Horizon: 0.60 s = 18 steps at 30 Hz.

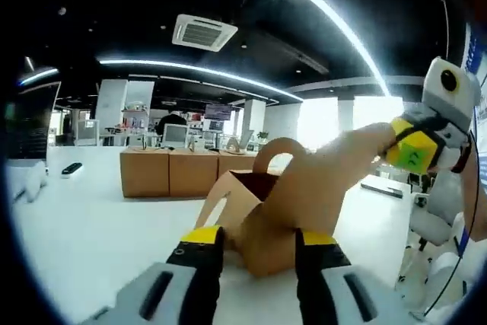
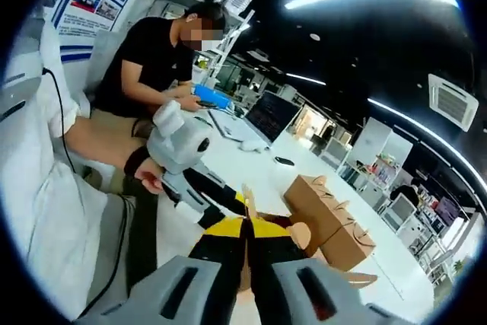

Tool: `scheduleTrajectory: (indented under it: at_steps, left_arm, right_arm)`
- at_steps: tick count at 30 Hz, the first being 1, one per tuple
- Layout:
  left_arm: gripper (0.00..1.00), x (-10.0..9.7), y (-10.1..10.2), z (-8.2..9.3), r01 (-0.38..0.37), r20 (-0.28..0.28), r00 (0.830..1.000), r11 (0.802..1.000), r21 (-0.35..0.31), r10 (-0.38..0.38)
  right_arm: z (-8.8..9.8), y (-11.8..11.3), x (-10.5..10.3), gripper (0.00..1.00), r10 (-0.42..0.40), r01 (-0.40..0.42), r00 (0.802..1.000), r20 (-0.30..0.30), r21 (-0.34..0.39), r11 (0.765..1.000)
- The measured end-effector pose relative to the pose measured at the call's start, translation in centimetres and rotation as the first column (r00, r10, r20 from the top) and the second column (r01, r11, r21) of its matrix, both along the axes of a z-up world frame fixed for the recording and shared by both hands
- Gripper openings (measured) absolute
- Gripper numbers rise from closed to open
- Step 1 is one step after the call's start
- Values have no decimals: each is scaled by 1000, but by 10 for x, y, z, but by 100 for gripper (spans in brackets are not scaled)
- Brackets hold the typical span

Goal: Pick up one paper box from the group, open the paper box, and remove the item inside

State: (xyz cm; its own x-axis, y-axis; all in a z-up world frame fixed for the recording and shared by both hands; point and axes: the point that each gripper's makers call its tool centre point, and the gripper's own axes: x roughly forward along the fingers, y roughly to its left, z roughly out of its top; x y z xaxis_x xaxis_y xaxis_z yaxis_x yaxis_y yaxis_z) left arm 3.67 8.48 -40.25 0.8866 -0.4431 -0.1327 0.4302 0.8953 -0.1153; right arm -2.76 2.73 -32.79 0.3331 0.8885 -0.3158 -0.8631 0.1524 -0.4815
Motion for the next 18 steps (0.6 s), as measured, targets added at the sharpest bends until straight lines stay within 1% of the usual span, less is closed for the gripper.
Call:
scheduleTrajectory:
  at_steps: [2,4,5,6,7,8,10,11,13,14,18]
  left_arm:
    - [40,-2,-1,1,20,-3,1000,1000,-5,-20]
    - [45,-6,-7,-1,86,-12,996,996,-6,-86]
    - [50,-9,-11,0,115,-16,993,993,-19,-115]
    - [54,-12,-15,0,158,-12,987,987,-12,-158]
    - [60,-16,-20,-2,205,-11,979,979,10,-205]
    - [68,-20,-26,-3,248,-20,969,969,16,-248]
    - [78,-28,-33,-2,302,-48,951,952,-40,-304]
    - [82,-30,-35,0,324,-49,944,944,-69,-327]
    - [86,-33,-36,4,350,-49,933,930,-112,-357]
    - [89,-33,-36,5,352,-48,932,929,-114,-359]
    - [93,-37,-36,11,377,-57,919,912,-161,-390]
  right_arm:
    - [-3,-3,0,3,-1,1,1000,-7,-1,1000]
    - [-6,-5,0,3,-5,5,1000,-12,-5,1000]
    - [-8,-7,0,3,-7,7,1000,-18,-4,1000]
    - [-10,-7,-1,3,-7,6,1000,-23,-6,1000]
    - [-12,-8,-1,3,-5,5,1000,-30,-8,1000]
    - [-15,-9,-2,3,-6,5,999,-35,-11,1000]
    - [-20,-10,-3,3,-3,2,999,-36,-30,1000]
    - [-23,-11,-4,3,-2,1,999,-37,-37,999]
    - [-26,-14,-4,3,1,-2,999,-37,-48,999]
    - [-27,-16,-3,3,-4,2,999,-37,-52,999]
    - [-30,-21,-1,3,-13,11,999,-40,-59,998]
